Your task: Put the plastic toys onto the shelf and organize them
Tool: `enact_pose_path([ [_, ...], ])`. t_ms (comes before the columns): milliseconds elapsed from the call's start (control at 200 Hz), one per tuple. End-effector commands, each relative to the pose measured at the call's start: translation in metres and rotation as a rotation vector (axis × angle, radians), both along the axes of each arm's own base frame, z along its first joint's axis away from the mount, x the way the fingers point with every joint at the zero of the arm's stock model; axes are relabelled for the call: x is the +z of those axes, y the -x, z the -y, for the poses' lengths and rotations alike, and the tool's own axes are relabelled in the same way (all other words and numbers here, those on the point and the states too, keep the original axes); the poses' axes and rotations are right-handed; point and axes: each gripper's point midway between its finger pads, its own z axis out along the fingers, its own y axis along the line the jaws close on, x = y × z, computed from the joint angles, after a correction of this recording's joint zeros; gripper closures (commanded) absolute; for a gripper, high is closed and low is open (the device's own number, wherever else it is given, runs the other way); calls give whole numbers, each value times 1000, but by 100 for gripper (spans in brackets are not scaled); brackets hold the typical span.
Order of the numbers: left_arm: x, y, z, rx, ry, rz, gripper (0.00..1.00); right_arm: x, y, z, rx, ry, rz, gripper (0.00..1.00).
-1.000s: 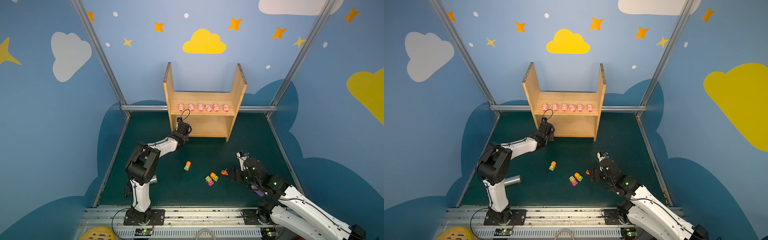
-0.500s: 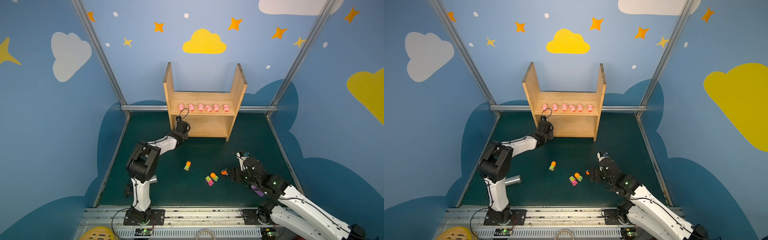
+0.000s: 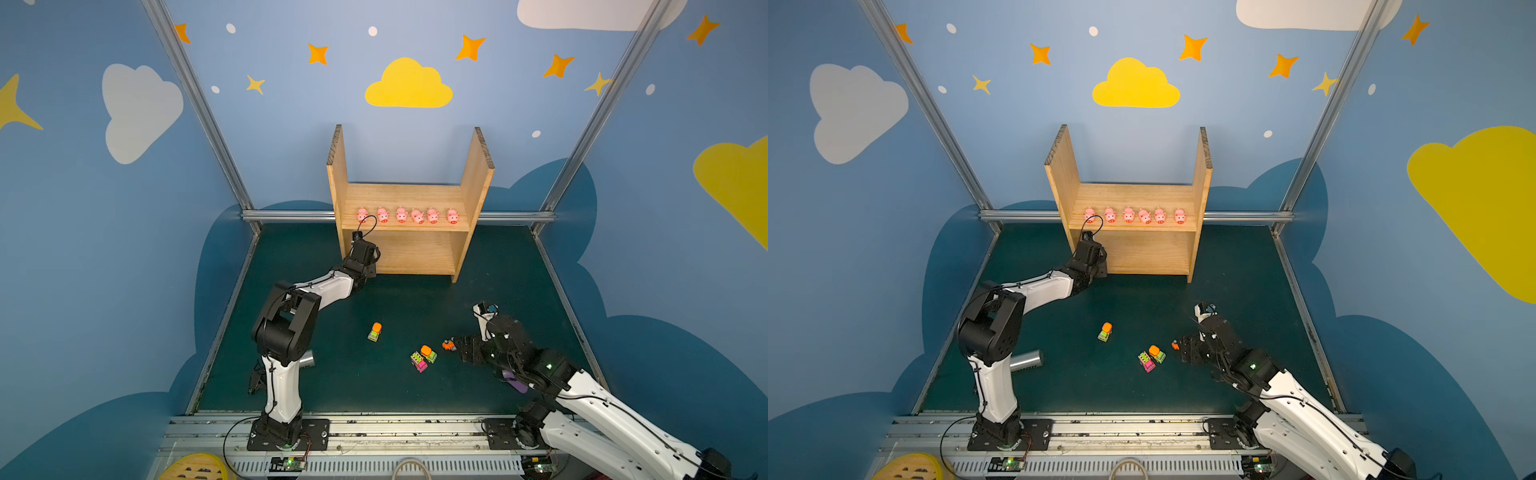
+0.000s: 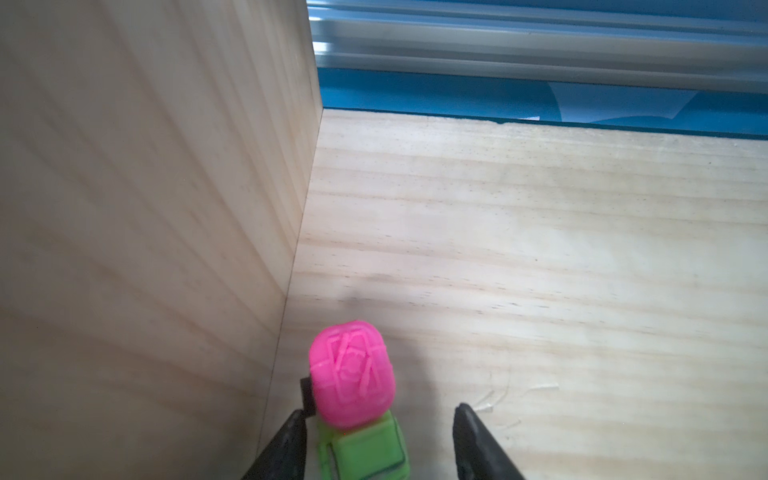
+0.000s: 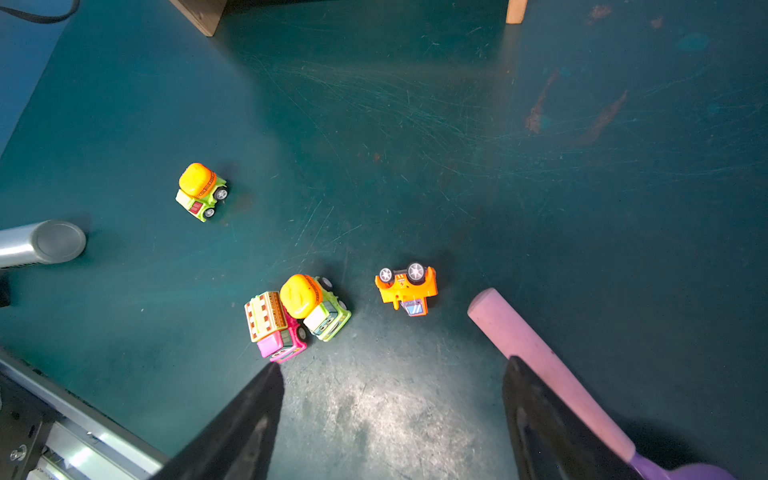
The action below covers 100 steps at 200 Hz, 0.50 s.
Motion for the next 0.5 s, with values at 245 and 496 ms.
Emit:
enact_pose_path([
  [245, 10, -7, 1, -7, -4, 12, 57, 12, -4, -1, -4, -11, 13, 19],
  [496, 8, -11, 2, -26, 13, 11, 69, 13, -7, -3, -2, 1, 11, 19],
])
